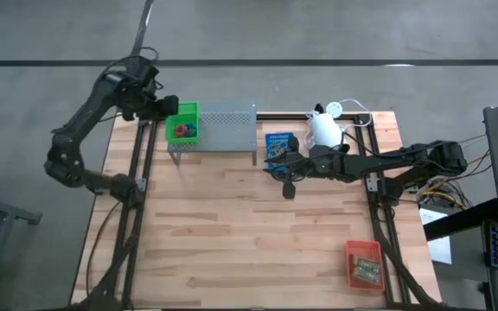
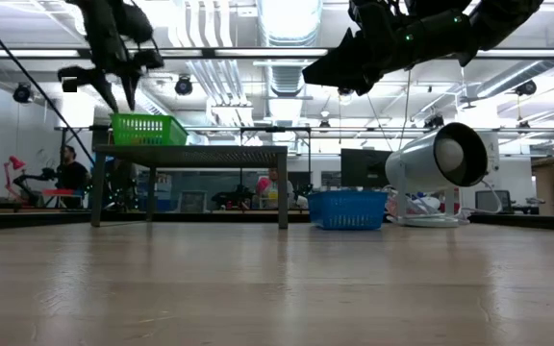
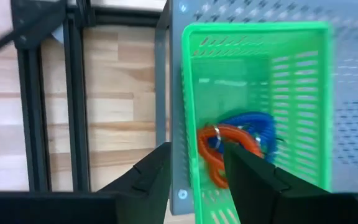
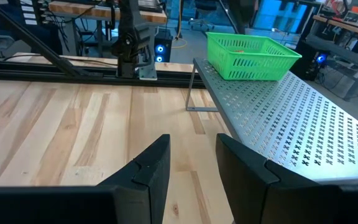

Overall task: Pick & Place Office Desk Supplies
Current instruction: Put the blue bin on the shelf

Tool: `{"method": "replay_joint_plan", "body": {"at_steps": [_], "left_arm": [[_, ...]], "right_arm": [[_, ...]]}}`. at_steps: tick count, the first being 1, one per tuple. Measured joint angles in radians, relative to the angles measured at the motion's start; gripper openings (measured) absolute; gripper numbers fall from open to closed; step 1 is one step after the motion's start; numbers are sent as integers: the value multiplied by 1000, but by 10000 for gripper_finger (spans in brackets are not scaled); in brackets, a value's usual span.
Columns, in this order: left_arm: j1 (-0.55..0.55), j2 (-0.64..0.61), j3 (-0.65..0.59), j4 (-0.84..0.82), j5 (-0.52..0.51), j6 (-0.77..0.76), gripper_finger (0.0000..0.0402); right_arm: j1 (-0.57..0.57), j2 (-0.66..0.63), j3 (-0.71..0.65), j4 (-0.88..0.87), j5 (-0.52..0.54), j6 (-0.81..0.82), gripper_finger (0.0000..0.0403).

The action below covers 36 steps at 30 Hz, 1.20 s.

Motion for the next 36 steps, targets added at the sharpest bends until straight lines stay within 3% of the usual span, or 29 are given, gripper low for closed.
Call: {"method": "replay_joint_plan", "body": {"at_steps": [8, 13, 17, 24, 28, 33, 36], "left_arm": [[-65, -161, 27, 8, -88, -20, 152], [-196, -254, 34, 39, -211, -21, 152], [-402, -288, 34, 45, -365, -30, 152], [-862, -293, 10, 73, -714, -143, 152], [-1098, -296, -11, 64, -845, -218, 152], [-1381, -314, -91, 62, -1079, -374, 152], [-1523, -319, -151, 63, -1163, -416, 152]], "right_arm": [[0, 0, 0, 0, 0, 0, 127], [0, 0, 0, 0, 0, 0, 127], [0, 0, 0, 0, 0, 0, 127], [0, 0, 0, 0, 0, 0, 127], [0, 0, 0, 0, 0, 0, 127], [0, 0, 0, 0, 0, 0, 127], [0, 0, 0, 0, 0, 0, 127]]}}
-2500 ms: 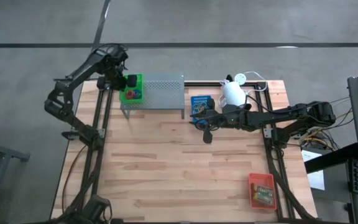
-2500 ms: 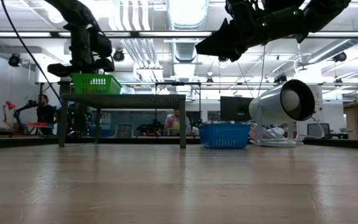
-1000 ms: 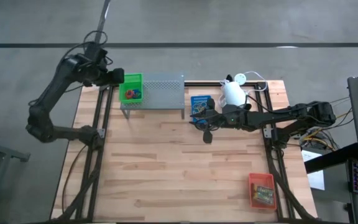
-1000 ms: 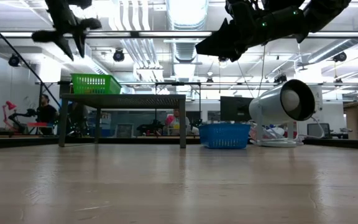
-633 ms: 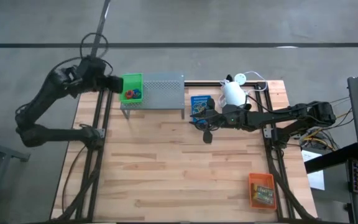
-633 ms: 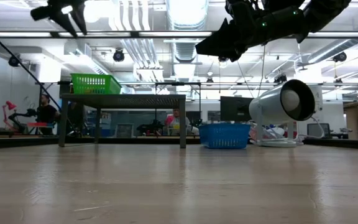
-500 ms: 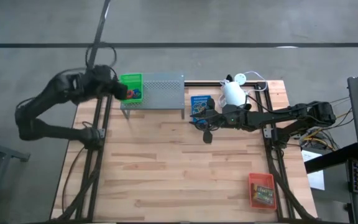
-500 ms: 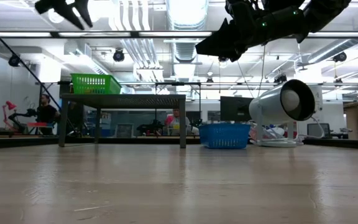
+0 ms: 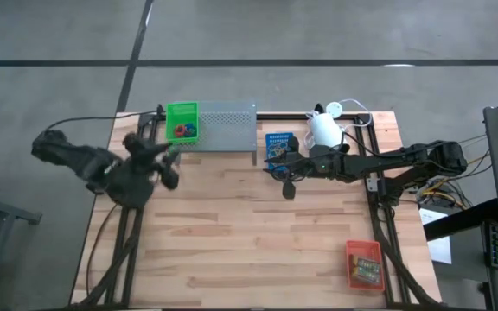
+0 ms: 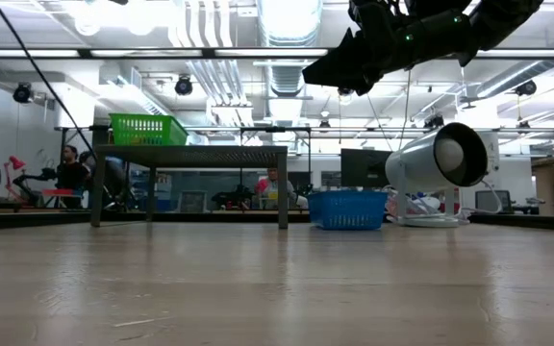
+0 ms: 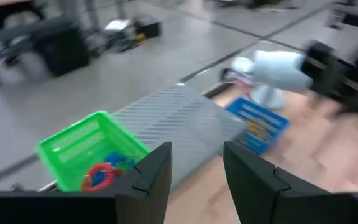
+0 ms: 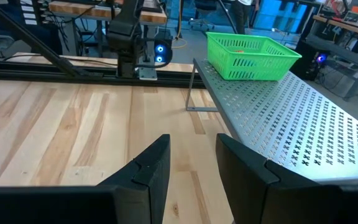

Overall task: Pick & Place Office Desk Supplies
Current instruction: Put the blue bin on the shelf

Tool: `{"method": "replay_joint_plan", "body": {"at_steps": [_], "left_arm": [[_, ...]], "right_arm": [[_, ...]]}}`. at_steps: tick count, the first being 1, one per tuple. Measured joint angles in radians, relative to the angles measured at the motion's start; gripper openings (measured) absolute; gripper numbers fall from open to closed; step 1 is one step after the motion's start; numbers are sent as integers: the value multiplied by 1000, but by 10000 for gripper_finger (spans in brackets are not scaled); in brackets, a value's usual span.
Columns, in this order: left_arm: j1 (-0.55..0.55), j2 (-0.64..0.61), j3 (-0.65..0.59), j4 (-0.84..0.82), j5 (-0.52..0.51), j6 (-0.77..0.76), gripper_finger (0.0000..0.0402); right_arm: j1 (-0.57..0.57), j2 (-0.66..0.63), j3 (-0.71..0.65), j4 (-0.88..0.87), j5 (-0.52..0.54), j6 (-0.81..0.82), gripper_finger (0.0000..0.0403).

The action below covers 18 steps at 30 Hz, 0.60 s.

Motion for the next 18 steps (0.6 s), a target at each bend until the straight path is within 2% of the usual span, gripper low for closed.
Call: {"method": "replay_joint_plan", "body": {"at_steps": [4, 9, 13, 18], "left_arm": [[-171, 0, -49, 3, -43, -1, 152], [-336, -1, -80, 6, -189, 5, 152], [-410, -1, -104, 7, -215, 5, 152], [-446, -1, -124, 4, -246, 13, 152]], "right_arm": [[0, 0, 0, 0, 0, 0, 127], [0, 0, 0, 0, 0, 0, 127], [0, 0, 0, 0, 0, 0, 127], [0, 0, 0, 0, 0, 0, 127]]}}
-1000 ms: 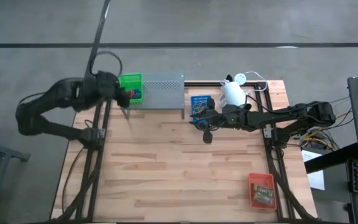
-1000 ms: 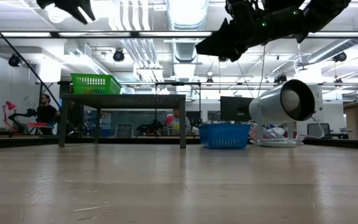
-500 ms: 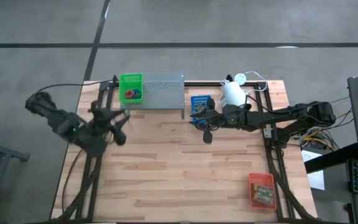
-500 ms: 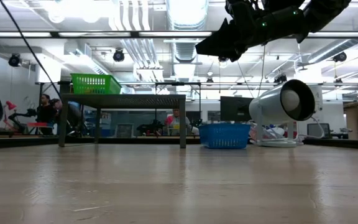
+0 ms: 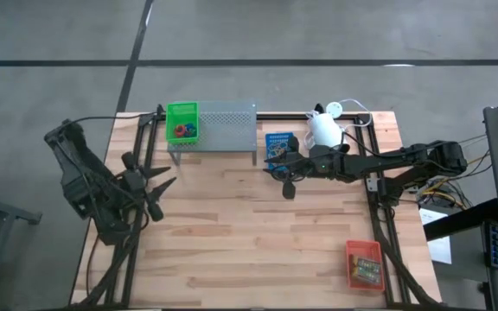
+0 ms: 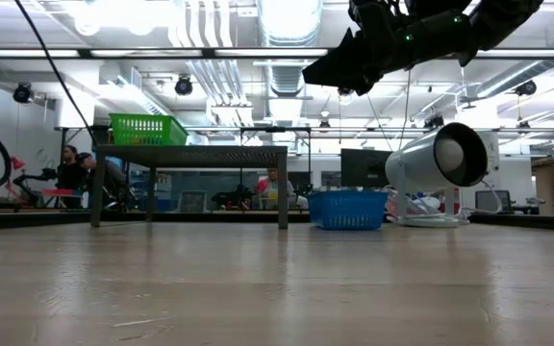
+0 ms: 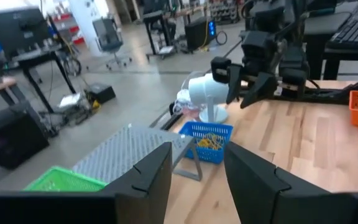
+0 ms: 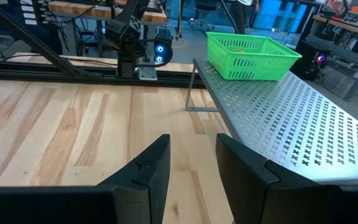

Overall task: Pick & Place Office Desk Supplies
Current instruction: Put the blue bin on the shelf

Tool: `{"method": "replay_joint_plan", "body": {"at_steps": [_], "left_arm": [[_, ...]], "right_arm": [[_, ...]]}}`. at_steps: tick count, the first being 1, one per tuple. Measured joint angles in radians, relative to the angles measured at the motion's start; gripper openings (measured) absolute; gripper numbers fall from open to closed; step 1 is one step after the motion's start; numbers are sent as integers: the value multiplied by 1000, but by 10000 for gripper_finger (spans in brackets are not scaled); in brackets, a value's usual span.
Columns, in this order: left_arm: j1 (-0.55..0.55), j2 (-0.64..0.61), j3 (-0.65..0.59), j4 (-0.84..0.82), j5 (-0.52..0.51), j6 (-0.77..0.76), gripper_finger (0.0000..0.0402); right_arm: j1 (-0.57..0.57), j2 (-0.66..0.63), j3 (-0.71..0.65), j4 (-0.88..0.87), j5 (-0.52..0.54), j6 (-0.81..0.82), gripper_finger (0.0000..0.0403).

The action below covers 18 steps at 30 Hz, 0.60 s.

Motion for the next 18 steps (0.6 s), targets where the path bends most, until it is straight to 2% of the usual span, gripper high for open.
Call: {"method": "replay_joint_plan", "body": {"at_steps": [4, 11, 18], "left_arm": [[-32, -1, 3, -2, -48, 39, 152], [-145, -34, 0, -5, -66, 57, 152], [-161, -114, -1, -9, -49, 97, 152]], "right_arm": [[0, 0, 0, 0, 0, 0, 127], [0, 0, 0, 0, 0, 0, 127], [0, 0, 0, 0, 0, 0, 127]]}}
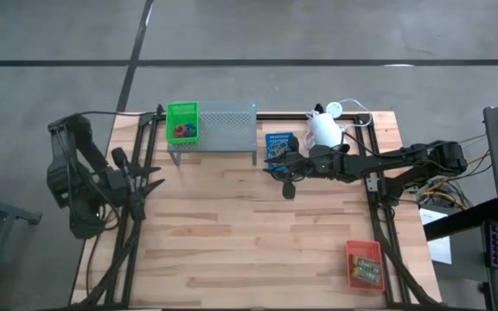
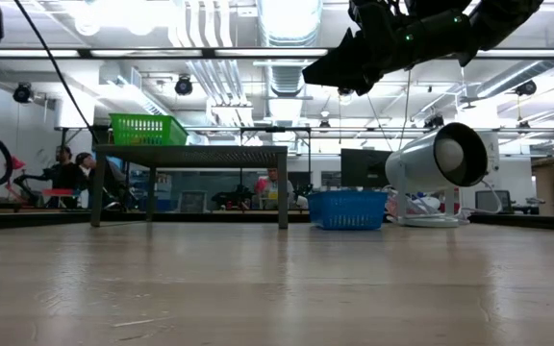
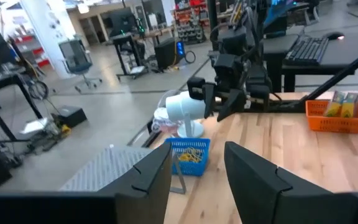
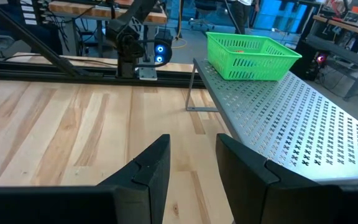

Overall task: Pick & Place Office Desk Supplies
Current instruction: Put the blue bin on the shelf

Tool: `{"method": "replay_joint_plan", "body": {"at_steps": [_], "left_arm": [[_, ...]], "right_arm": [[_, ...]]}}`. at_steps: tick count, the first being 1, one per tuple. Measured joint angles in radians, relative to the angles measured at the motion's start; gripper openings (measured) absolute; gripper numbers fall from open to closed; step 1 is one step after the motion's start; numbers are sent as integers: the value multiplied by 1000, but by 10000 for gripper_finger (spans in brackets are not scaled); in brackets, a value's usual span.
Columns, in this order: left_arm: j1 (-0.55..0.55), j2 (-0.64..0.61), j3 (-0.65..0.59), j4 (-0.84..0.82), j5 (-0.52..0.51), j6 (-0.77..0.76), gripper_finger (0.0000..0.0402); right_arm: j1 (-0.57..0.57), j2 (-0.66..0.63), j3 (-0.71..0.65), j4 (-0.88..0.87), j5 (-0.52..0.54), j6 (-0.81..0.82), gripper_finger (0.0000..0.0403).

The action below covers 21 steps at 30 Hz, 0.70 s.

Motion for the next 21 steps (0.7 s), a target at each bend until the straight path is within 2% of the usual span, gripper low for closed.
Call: {"method": "replay_joint_plan", "body": {"at_steps": [8, 21], "left_arm": [[1, -32, -19, 4, 73, -25, 152], [1, -29, -19, 4, 75, -26, 152]], "right_arm": [[0, 0, 0, 0, 0, 0, 127], [0, 0, 0, 0, 0, 0, 127]]}}
